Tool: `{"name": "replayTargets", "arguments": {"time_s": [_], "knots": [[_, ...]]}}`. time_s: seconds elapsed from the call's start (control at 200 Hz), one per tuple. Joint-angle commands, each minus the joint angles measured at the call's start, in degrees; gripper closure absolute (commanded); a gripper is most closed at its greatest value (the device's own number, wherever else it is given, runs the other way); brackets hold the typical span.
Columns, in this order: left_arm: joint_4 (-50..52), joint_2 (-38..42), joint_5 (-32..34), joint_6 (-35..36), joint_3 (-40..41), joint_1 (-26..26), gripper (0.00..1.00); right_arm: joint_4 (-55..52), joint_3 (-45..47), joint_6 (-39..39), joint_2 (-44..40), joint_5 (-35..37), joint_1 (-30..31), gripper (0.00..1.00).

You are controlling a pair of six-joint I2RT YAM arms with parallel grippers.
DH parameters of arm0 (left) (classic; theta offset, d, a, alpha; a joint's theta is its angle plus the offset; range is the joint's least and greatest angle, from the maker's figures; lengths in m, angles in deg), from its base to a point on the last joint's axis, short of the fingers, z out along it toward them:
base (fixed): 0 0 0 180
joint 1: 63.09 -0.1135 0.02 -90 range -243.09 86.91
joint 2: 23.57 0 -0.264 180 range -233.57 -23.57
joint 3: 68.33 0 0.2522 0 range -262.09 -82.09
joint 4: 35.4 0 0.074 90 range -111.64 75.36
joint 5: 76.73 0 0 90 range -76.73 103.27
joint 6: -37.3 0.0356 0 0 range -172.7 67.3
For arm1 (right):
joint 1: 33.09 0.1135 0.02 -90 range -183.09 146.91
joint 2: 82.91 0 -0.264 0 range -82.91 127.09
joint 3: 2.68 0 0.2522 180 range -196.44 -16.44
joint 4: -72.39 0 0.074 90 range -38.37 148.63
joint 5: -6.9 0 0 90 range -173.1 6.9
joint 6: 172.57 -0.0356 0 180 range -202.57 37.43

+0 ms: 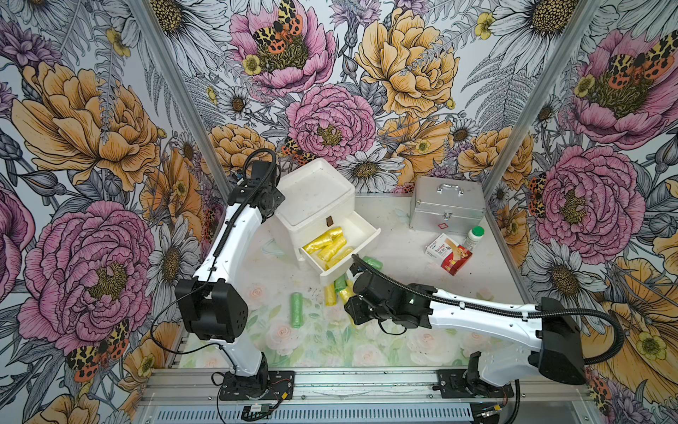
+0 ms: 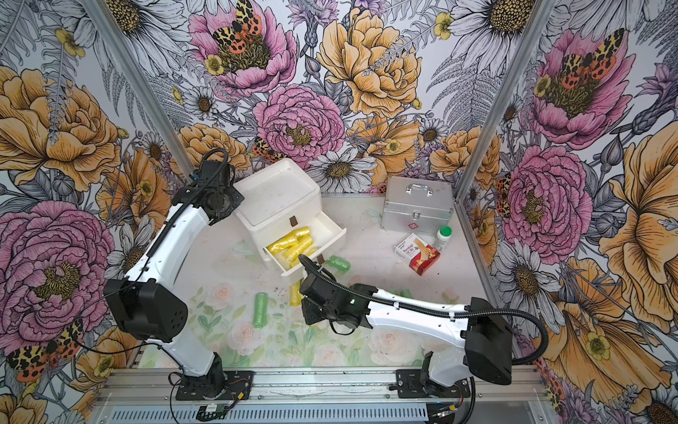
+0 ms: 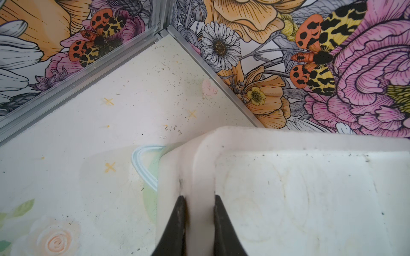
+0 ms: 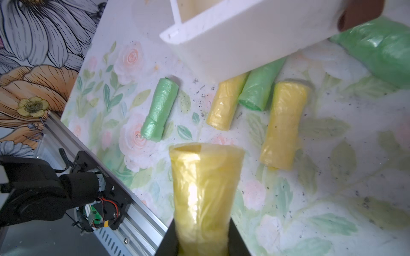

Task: Sort the rolls of trash bags by color and place them into the drawer
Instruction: Pick up the roll of trash bags from the center of the board, then place the roll of trash bags in the drawer.

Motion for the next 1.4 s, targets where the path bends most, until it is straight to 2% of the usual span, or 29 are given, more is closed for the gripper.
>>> {"name": "replayTargets", "arguments": {"time_s": [0.0,0.135,0.305,0.47,0.701,0.926,1.131,1.391], "knots": [[13.08,-1.38,-9.76,-4.56,3.04,0.38,1.00,-0.57,-5.29,-1.88,-2.05,-2.06,-4.13,0.72],[13.17,-0.97,-9.80,-4.51,2.89,0.38,1.00,-0.62,-11.71,-1.69,-1.64,-3.65,-10.10,0.72],[13.19,-0.46,-9.81,-4.49,2.87,0.38,1.00,-0.44,-17.53,-5.56,1.25,-5.95,-19.61,0.72],[13.19,-0.08,-9.75,-4.78,3.46,0.21,1.00,3.17,-19.49,-13.96,4.80,-5.70,-25.70,0.73],[13.17,-0.25,-9.76,-4.58,3.09,0.16,1.00,8.30,-24.16,-19.88,12.63,-5.78,-26.46,0.74],[13.22,-0.42,-10.07,-4.47,3.21,0.29,1.00,10.53,-28.08,-24.94,20.06,-2.55,-26.59,0.74],[13.22,-0.36,-10.02,-4.03,3.37,-0.07,1.00,10.81,-31.57,-27.21,25.75,-3.93,-26.64,0.74],[13.23,-0.29,-10.32,-3.60,3.60,-0.78,1.00,10.99,-32.57,-28.59,29.11,-4.88,-26.67,0.74]]}}
